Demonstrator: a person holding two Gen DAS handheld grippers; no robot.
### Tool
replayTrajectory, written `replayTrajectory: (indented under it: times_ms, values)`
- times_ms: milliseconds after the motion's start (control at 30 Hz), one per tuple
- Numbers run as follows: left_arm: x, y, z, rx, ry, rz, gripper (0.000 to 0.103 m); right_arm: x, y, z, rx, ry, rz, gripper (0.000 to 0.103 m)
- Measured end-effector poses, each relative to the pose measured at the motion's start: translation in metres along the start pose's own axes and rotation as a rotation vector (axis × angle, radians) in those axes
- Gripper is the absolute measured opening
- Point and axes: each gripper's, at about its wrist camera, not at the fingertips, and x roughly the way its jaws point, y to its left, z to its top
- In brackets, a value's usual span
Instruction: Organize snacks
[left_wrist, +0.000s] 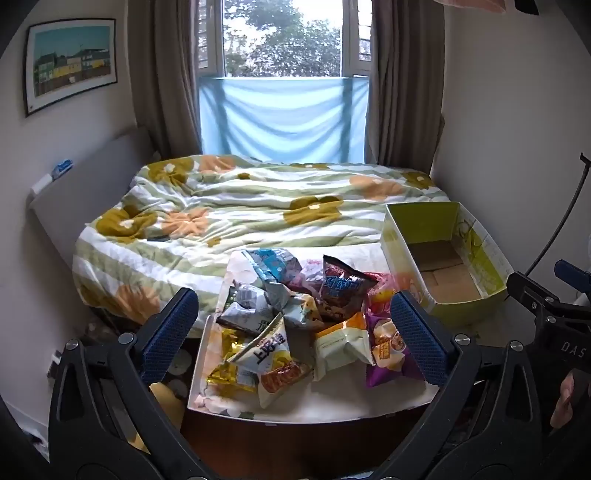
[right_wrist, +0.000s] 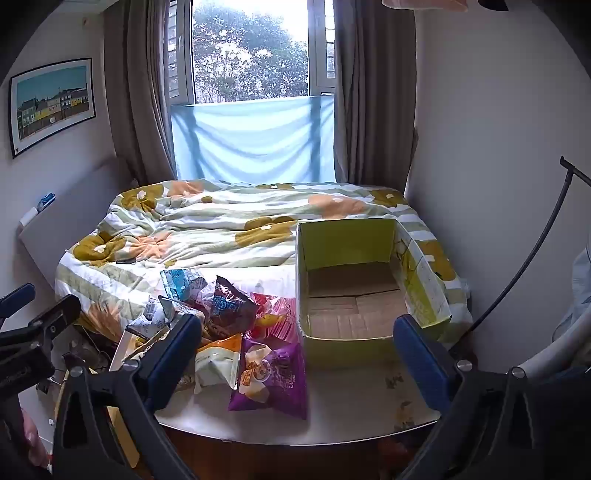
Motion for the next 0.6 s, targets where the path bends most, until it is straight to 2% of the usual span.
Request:
replayTrajectory:
  times_ms: [33, 233, 500, 600]
  values:
    - [0.0, -0.002, 0.0, 0.014, -0.003, 0.018, 0.103, 0.0, 0.0, 0.0, 0.001, 0.0, 0.0, 0.103]
    - [-0.004, -0.007, -0.003, -0.001, -0.029, 0.008, 0.103, 0.0, -0.001, 0.0, 0.006, 0.014, 0.006, 0.103]
    - [0.006, -0.024, 0.004, 0.004, -0.021, 0.026, 0.103, -0.001, 0.001, 0.002, 0.008, 0.009, 0.008, 0.103]
    - [-0.007, -0.006, -0.003, -0.011, -0.036, 0.023, 0.103, -0.001, -0.001, 0.001, 0.01, 0.004, 0.007, 0.103]
